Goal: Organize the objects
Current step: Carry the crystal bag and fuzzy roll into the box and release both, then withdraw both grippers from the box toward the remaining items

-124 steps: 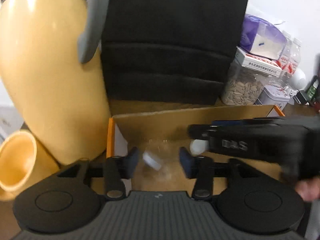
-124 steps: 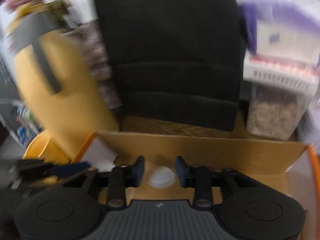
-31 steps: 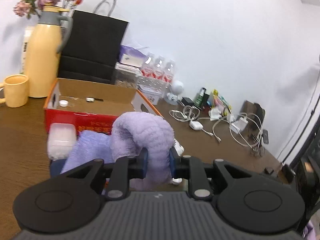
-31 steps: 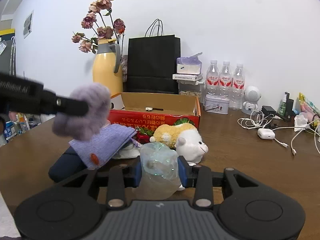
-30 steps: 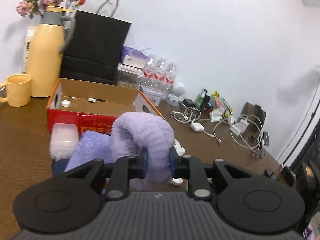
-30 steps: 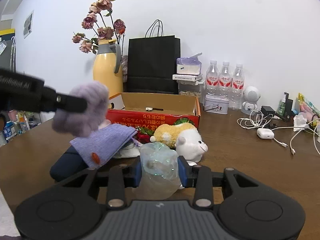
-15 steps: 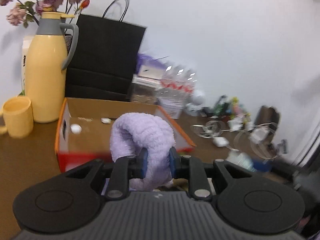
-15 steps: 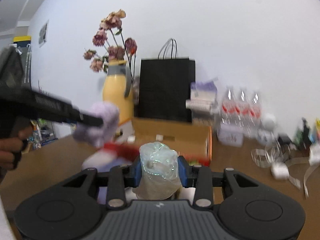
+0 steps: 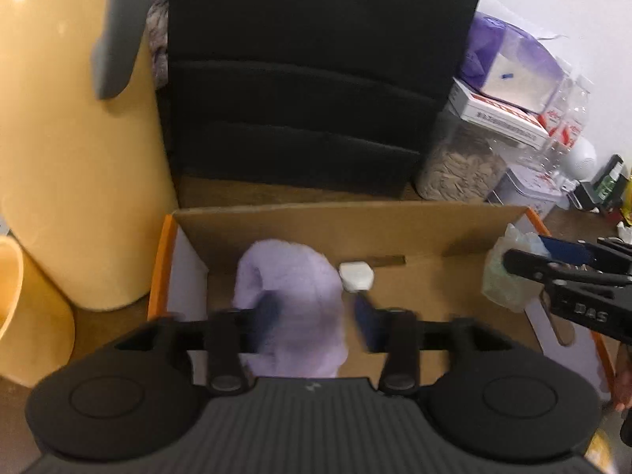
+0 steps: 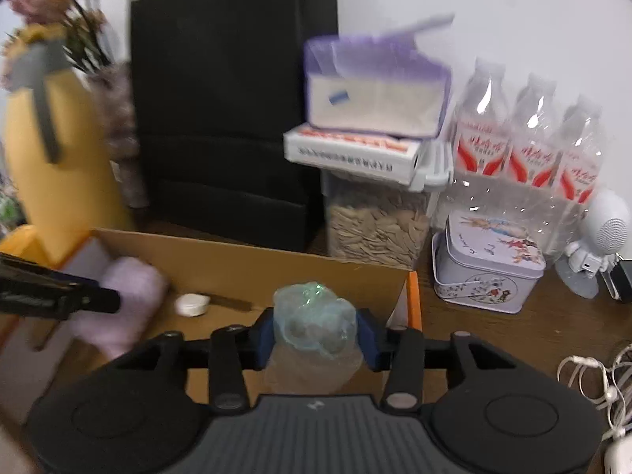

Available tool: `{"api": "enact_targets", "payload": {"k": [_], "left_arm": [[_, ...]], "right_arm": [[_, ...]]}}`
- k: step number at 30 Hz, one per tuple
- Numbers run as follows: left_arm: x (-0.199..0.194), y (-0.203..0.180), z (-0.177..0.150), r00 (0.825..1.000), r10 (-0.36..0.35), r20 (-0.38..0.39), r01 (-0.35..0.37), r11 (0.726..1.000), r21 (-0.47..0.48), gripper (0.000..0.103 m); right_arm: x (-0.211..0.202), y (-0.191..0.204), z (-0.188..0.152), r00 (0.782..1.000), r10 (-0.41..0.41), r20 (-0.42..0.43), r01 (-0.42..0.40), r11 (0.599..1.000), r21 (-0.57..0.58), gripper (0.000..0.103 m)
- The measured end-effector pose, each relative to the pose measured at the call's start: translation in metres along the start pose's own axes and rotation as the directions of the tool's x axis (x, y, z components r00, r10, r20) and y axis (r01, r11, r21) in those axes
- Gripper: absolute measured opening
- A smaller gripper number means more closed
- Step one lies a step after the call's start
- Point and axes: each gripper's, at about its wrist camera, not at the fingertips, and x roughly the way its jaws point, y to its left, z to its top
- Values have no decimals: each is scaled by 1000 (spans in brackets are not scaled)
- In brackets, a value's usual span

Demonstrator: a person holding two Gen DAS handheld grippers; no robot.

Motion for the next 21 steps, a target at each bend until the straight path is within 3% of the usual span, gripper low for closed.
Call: {"api": "enact_targets", "payload": {"k": [2, 7, 12, 16, 21], "left_arm": [[-4, -2, -1, 999, -18, 32, 17, 1000, 16, 71], [-32, -6, -6, 997, -15, 70, 12, 999, 46, 76], [-94, -9, -23, 989, -13, 150, 4, 998, 60, 83], [-164, -13, -73, 965, -38, 259, 19, 997, 74, 101], [-241, -20, -177, 937, -93, 337, 59, 992, 110, 103]], "right_arm": [[12, 0, 2, 999, -41, -5, 41, 999, -23, 62], [-1, 1, 2, 996, -71, 53, 74, 996, -57, 65], [-60, -4, -4, 991, -38, 125, 41, 999, -19, 72], [-125, 4, -32, 985, 1, 174, 6, 999, -41, 77], [-209, 17, -105, 972, 93, 215, -88, 995, -36, 83]]}}
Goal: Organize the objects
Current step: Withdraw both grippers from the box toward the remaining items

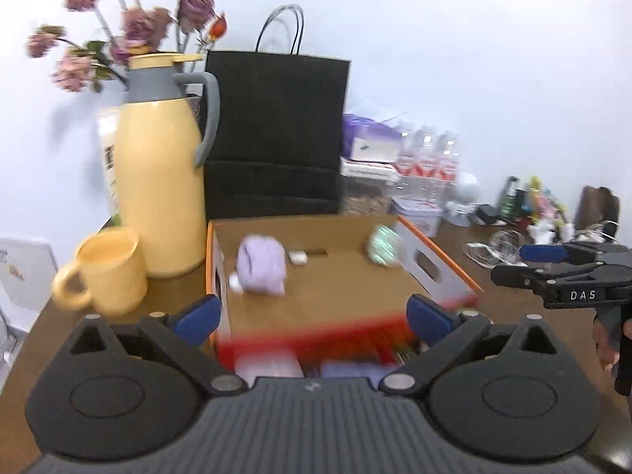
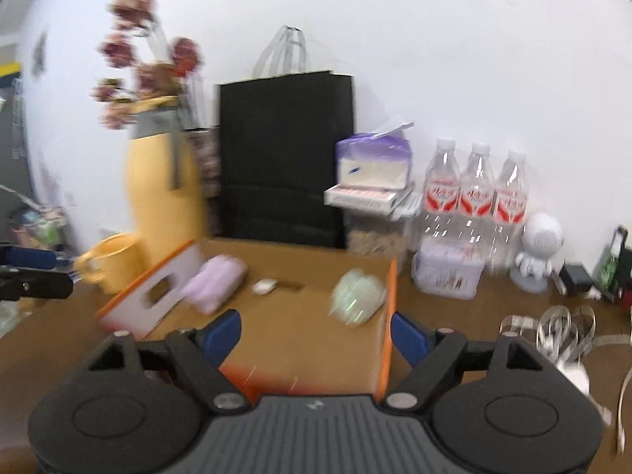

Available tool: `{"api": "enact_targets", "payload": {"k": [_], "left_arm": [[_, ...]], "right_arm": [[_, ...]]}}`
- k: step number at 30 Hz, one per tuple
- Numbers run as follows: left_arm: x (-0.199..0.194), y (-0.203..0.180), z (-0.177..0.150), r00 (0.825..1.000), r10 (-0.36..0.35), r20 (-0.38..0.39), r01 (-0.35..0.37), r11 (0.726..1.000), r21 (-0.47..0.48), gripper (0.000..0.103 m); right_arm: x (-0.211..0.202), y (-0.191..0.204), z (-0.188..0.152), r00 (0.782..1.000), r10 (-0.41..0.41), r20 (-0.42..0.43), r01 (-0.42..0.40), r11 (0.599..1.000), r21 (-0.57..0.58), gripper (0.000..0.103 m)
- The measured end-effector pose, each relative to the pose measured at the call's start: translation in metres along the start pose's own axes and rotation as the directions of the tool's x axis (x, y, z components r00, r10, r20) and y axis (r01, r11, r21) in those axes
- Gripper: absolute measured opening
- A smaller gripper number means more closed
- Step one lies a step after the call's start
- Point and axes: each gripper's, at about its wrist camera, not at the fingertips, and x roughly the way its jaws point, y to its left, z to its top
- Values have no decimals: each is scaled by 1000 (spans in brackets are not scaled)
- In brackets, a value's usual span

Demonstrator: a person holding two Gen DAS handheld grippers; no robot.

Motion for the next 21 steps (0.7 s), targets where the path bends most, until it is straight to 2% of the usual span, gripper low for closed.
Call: {"api": "enact_targets", "payload": {"k": [5, 8, 11, 12, 15, 19, 20, 21], "left_arm": [[-73, -25, -64, 1000, -18, 13, 18, 1000, 26, 103], [-100, -37, -90, 999, -45, -21, 46, 998, 39, 103], [-115, -44, -112, 999, -40, -32, 41, 997, 59, 102], [-117, -46, -115, 999, -44, -32, 46, 996, 71, 99], [-116, -55, -122, 997, -77, -31, 80, 989, 122, 77], [-89, -64, -127, 994, -98, -44, 104, 982, 156, 71], [-80, -65, -129, 995, -90, -51, 97, 982, 161, 70], [-66, -66, -131, 995, -64, -71, 75, 984, 162, 65]], "right_arm": [[-79, 33, -67, 999, 43, -7, -43, 999, -14, 85], [-120, 51, -107, 997, 79, -25, -80, 996, -40, 85], [-146, 55, -132, 996, 81, -41, -81, 997, 9, 84], [-155, 56, -139, 997, 69, -35, -68, 997, 29, 84], [-166, 52, -147, 998, 54, -27, -52, 996, 67, 83], [-167, 50, -147, 1000, 5, -11, -4, 998, 55, 83], [-165, 50, -147, 1000, -3, -5, 3, 999, 52, 79], [-162, 49, -148, 1000, -9, -2, 9, 999, 52, 78]]}}
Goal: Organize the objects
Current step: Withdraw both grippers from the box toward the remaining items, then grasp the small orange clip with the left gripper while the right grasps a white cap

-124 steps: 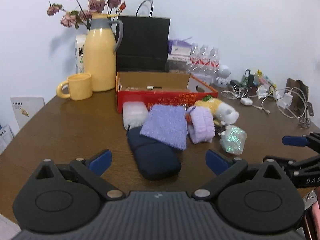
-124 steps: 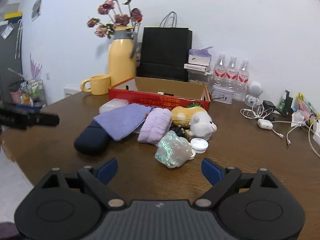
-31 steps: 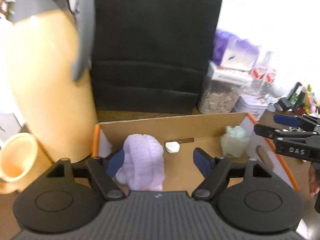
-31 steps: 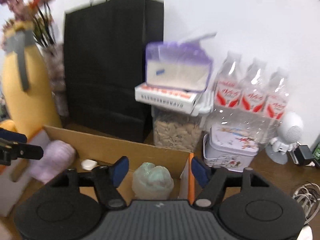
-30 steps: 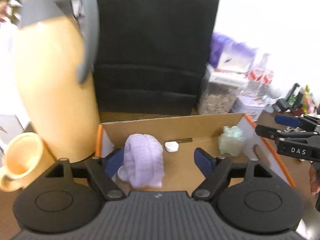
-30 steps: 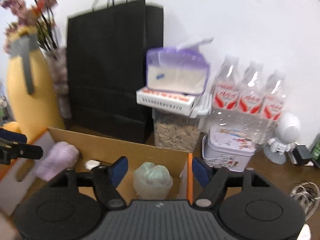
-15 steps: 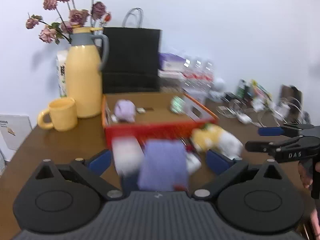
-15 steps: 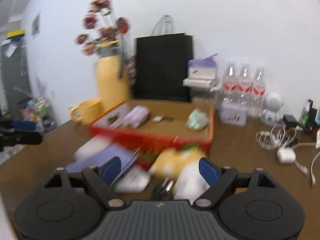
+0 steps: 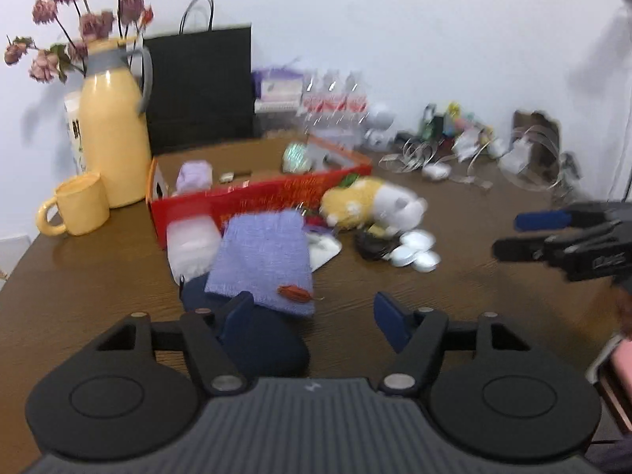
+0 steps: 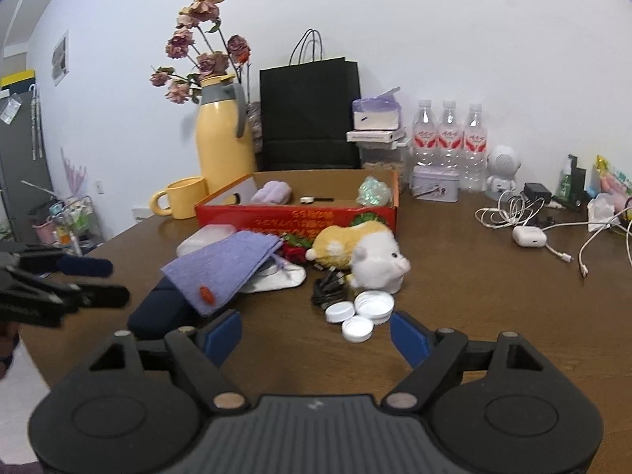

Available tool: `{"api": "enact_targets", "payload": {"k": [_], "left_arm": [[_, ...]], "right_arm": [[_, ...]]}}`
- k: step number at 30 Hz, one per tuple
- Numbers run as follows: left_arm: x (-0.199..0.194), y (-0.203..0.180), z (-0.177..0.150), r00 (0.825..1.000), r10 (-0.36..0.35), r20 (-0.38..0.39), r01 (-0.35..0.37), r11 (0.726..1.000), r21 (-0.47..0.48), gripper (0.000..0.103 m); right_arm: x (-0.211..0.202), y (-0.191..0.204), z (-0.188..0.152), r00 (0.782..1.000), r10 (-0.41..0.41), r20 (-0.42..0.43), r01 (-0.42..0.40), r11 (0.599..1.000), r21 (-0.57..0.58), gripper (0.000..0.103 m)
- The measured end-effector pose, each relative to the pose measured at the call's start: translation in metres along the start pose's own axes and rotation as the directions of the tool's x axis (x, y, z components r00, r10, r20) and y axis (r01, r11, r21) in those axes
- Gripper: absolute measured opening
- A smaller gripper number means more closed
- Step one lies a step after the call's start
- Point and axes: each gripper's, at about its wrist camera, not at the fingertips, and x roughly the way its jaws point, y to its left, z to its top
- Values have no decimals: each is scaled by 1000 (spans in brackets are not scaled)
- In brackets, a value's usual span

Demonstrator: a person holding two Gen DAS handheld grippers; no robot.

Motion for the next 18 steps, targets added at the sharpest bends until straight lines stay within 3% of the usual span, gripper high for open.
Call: {"api": "enact_targets", "payload": {"k": [1, 2, 6, 9, 11, 13, 16, 18], "left_arm": [[15, -2, 1, 999, 34, -34, -34, 999, -8, 55], [25, -4, 1, 998, 47, -47, -48, 999, -11, 51], [52, -16, 5, 998, 65, -15, -65, 998, 27, 51], [73, -21, 8, 992, 124, -32, -122, 991, 46, 51], [84, -19, 8, 991, 118, -59, -116, 993, 32, 49], [93, -15, 7, 990, 107, -92, -107, 994, 0, 31], [103, -10, 3, 986, 97, -133, -102, 994, -33, 19], [105, -9, -1, 986, 101, -133, -106, 994, -35, 17]], "right_arm": [[5, 0, -1, 1000, -5, -3, 5, 1000, 1, 76], [11, -1, -2, 1000, -13, -11, 13, 1000, -1, 73], [45, -3, -7, 997, -43, -69, 43, 999, -6, 65], [68, -6, -10, 994, -41, -99, 42, 999, 6, 61], [82, -8, -12, 992, -54, -116, 55, 998, 2, 58], [95, -10, -13, 989, -65, -134, 65, 998, -1, 53], [110, -11, -14, 986, -74, -148, 73, 997, -16, 46], [118, -11, -15, 984, -90, -152, 87, 996, -25, 44]]}}
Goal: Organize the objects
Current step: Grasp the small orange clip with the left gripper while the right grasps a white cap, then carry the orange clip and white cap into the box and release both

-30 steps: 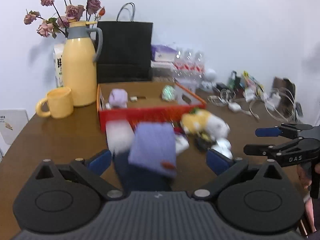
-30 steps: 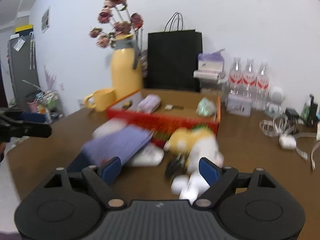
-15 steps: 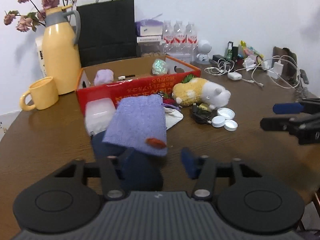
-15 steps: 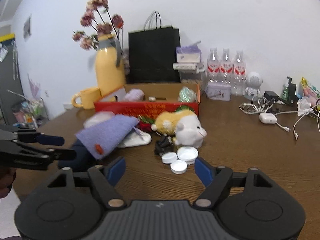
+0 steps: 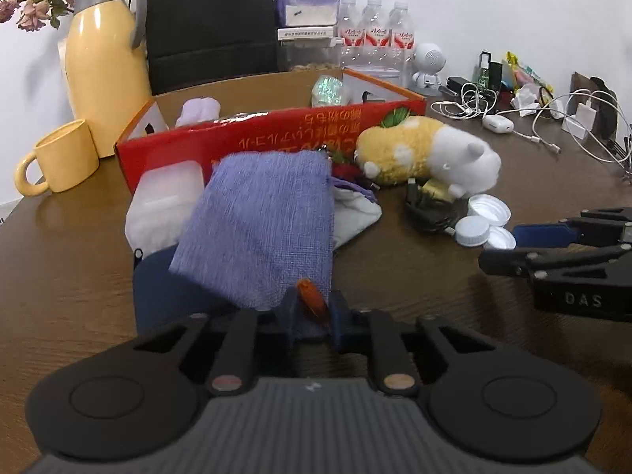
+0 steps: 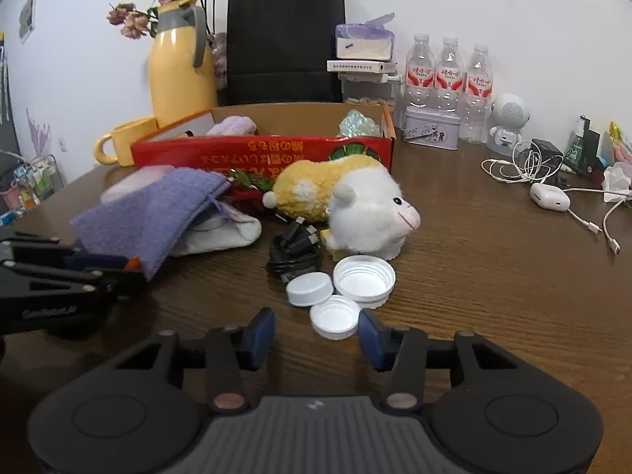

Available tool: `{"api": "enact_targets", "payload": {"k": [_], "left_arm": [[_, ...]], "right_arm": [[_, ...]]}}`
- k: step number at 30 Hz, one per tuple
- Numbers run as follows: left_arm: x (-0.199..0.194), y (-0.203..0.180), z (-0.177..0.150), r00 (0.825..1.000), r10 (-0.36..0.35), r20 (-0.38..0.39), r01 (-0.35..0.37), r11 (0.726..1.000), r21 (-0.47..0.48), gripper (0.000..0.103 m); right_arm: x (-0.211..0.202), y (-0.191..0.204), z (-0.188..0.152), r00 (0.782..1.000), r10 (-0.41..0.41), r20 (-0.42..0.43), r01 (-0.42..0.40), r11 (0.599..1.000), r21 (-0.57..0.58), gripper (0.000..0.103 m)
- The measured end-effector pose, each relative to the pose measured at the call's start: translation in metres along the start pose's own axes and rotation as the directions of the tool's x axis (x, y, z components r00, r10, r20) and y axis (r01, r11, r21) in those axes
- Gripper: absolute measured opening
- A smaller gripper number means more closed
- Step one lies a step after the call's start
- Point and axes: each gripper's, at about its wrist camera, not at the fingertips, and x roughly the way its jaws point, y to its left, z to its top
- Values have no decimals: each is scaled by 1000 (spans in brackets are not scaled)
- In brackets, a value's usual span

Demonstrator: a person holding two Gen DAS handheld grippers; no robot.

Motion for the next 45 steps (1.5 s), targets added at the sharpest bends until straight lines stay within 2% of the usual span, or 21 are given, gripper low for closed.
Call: {"api": "enact_targets", "payload": {"k": [3, 5, 6, 15, 21, 25, 28, 30, 33, 36, 41, 45], "left_arm": [[-1, -4, -2, 1000, 5, 8, -5, 1000, 15, 16], [-3, -4, -2, 1000, 2, 10, -2, 1000, 11, 15], [-4, -4, -2, 1000, -1, 11, 1, 1000, 7, 15], [-46, -1, 1, 996, -27, 80, 28, 999, -21, 15], [-93, 16, -4, 992, -52, 119, 64, 992, -107, 15], [-124, 29, -5, 983, -59, 172, 83, 987, -138, 15], [-130, 33, -2, 980, -47, 195, 76, 986, -146, 15], [-129, 37, 1, 979, -57, 194, 88, 984, -154, 15], [-119, 45, 12, 978, -108, 179, 136, 978, -155, 15], [-103, 55, 34, 976, -133, 171, 153, 982, -109, 15], [-53, 74, 87, 979, -147, 144, 158, 985, -66, 15], [0, 95, 139, 975, -208, 77, 217, 969, -123, 15]], "right_arm": [[5, 2, 0, 1000, -19, 10, 19, 1000, -17, 40], [6, 2, 0, 1000, -10, 13, 10, 1000, -20, 29], [6, 3, 1, 1000, -9, 15, 9, 1000, -28, 27], [-21, 7, 0, 999, -13, 47, 14, 999, -35, 27], [-72, 14, 4, 989, 95, 115, -91, 995, -33, 27], [-109, 18, 9, 975, 136, 174, -126, 990, -67, 27], [-118, 20, 13, 969, 152, 196, -141, 988, -69, 27], [-115, 22, 18, 970, 138, 198, -129, 990, -59, 27], [-107, 25, 26, 968, 160, 192, -151, 986, -65, 27], [-92, 29, 46, 967, 185, 178, -168, 980, -104, 27], [-45, 29, 92, 975, 162, 152, -136, 976, -169, 27], [11, 14, 146, 972, 219, 89, -206, 969, -136, 27]]}}
